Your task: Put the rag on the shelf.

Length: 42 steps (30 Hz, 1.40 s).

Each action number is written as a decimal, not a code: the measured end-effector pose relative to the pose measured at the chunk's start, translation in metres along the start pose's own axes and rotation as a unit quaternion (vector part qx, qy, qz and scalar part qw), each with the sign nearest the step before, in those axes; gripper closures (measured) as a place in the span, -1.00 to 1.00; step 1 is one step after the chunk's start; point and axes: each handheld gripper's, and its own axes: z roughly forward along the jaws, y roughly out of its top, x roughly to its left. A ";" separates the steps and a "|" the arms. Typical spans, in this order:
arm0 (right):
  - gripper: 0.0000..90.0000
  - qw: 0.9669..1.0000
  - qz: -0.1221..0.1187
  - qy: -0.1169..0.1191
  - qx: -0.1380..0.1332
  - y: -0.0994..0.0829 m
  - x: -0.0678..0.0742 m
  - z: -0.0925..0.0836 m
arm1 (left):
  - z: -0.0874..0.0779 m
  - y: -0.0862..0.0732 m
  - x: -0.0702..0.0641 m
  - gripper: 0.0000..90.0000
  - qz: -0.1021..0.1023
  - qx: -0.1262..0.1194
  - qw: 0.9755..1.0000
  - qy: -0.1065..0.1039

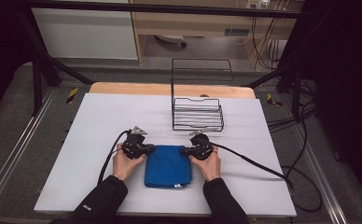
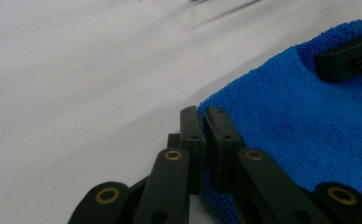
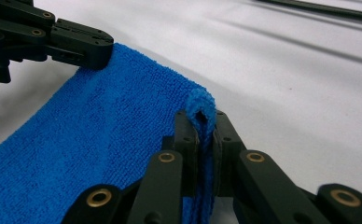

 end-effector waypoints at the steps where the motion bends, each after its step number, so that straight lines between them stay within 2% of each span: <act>1: 0.87 1.000 0.000 0.001 -0.002 0.000 0.000 -0.001 | -0.002 0.000 0.000 0.91 -0.001 -0.004 1.000 -0.002; 11: 0.87 0.999 -0.007 0.009 -0.042 0.003 0.007 -0.018 | -0.026 0.002 -0.008 0.91 0.017 -0.047 0.999 -0.007; 17: 0.87 0.997 -0.021 0.014 -0.067 0.003 0.011 -0.024 | -0.038 0.003 -0.012 0.91 0.027 -0.064 0.998 -0.005; 30: 0.87 0.993 -0.043 0.010 -0.111 0.002 0.017 -0.040 | -0.052 0.006 -0.024 0.91 0.048 -0.092 0.995 0.001; 42: 0.87 0.989 -0.050 0.010 -0.139 0.003 0.022 -0.056 | -0.063 0.010 -0.033 0.91 0.055 -0.117 0.992 0.001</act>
